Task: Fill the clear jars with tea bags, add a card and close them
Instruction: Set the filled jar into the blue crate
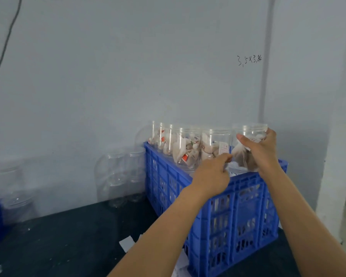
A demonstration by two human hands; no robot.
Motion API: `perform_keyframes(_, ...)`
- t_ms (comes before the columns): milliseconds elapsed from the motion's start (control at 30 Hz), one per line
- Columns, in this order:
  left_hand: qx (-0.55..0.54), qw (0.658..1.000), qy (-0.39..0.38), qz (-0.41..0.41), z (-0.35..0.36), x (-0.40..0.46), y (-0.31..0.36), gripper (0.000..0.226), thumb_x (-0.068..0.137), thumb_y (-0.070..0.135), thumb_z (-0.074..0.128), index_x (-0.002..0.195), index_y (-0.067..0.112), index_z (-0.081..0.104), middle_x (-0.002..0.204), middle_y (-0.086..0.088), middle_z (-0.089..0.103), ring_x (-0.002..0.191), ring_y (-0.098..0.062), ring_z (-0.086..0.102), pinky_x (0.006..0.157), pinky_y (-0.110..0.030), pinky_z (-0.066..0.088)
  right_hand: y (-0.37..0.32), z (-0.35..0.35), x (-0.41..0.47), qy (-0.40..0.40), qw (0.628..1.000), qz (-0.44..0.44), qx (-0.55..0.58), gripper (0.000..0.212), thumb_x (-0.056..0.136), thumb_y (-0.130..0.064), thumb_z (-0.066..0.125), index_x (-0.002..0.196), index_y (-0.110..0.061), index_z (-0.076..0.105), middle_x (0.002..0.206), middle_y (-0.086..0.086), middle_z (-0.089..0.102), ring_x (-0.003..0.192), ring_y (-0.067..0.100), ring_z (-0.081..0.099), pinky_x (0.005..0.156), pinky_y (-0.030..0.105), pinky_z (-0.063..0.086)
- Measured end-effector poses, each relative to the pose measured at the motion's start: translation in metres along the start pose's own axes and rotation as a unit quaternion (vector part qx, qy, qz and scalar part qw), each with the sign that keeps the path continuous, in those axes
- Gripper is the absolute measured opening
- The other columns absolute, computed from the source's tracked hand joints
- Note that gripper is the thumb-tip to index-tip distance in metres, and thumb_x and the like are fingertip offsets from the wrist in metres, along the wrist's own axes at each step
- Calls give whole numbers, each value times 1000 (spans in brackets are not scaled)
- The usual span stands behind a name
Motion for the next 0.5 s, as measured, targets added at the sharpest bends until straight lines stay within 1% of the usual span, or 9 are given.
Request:
perform_keyframes(67,43,999,-20,-1,7,11,2,53,95,7,41,146,20,37,141,-8,51,125,-29,50,102,-43,44,5,4,5,-7,1000,2,3,82,78,-32,80,141,-13,31,133,7,52,119,26,55,103,48,44)
perform_keyframes(133,52,998,-37,-14,13,19,1,54,95,9,41,148,20,34,141,-13,49,126,-32,47,103,-45,43,8,6,10,-14,1000,8,7,84,79,-33,78,143,-13,28,137,8,49,122,26,53,105,47,43)
perform_keyframes(233,67,995,-64,-35,20,27,-3,54,97,14,42,150,17,29,147,-13,43,133,-32,41,106,-41,38,17,10,14,-26,1000,17,2,84,80,-33,77,143,-12,26,139,9,47,124,27,51,106,48,42)
perform_keyframes(367,104,988,-99,-51,27,31,-7,55,99,17,42,151,17,25,150,-15,40,131,-35,42,104,-41,39,25,13,15,-23,999,17,-14,85,82,-30,76,145,-12,22,140,10,45,124,27,50,106,47,42)
perform_keyframes(433,112,986,-113,-58,29,32,-9,58,99,17,42,152,18,21,152,-15,36,132,-35,41,105,-42,39,26,14,16,-21,999,28,-13,84,84,-35,73,146,-12,21,143,12,42,126,29,48,107,48,41)
perform_keyframes(500,115,985,-119,-58,28,31,-8,56,98,16,43,151,16,24,152,-16,36,132,-35,40,106,-43,38,25,13,14,-10,998,50,-31,80,89,-43,65,148,-13,19,146,15,36,130,34,43,108,50,38)
Point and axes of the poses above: each hand's wrist, its own x-axis towards the middle knuckle, its own z-axis out of the palm, y = z × x, the point moved 9 cm from there along x, towards the middle knuckle
